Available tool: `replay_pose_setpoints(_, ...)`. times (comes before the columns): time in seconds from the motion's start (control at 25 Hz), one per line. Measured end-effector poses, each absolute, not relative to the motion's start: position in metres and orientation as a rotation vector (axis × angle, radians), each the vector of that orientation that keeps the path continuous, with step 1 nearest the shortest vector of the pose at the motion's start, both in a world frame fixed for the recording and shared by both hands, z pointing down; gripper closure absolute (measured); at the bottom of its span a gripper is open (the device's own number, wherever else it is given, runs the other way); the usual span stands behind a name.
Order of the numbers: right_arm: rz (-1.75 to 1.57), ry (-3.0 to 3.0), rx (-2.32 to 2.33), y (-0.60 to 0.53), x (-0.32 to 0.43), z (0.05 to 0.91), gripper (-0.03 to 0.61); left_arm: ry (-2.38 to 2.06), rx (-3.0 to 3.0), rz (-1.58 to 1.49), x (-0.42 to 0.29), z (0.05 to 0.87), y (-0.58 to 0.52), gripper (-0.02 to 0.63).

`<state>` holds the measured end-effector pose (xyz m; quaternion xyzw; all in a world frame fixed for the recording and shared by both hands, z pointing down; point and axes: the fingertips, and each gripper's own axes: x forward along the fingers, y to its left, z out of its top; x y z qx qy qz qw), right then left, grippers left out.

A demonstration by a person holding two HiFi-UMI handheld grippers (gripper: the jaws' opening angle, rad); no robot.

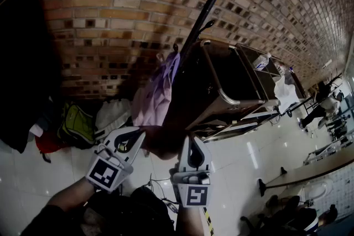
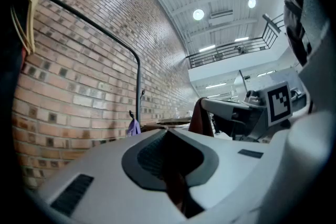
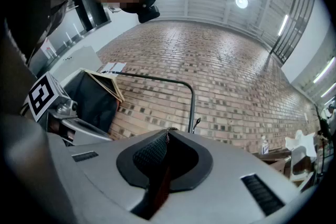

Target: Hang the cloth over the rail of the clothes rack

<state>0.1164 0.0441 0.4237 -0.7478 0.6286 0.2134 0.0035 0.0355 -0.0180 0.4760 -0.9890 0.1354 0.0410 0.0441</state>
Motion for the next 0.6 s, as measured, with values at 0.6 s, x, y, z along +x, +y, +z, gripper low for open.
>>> replay_pose_setpoints(0.6, 0.607, 2.053, -2.230, -0.021, 0.232, 0.324, 0.554, 0.233, -2.882, 0.321, 0.165, 0.341, -0.079, 0.594)
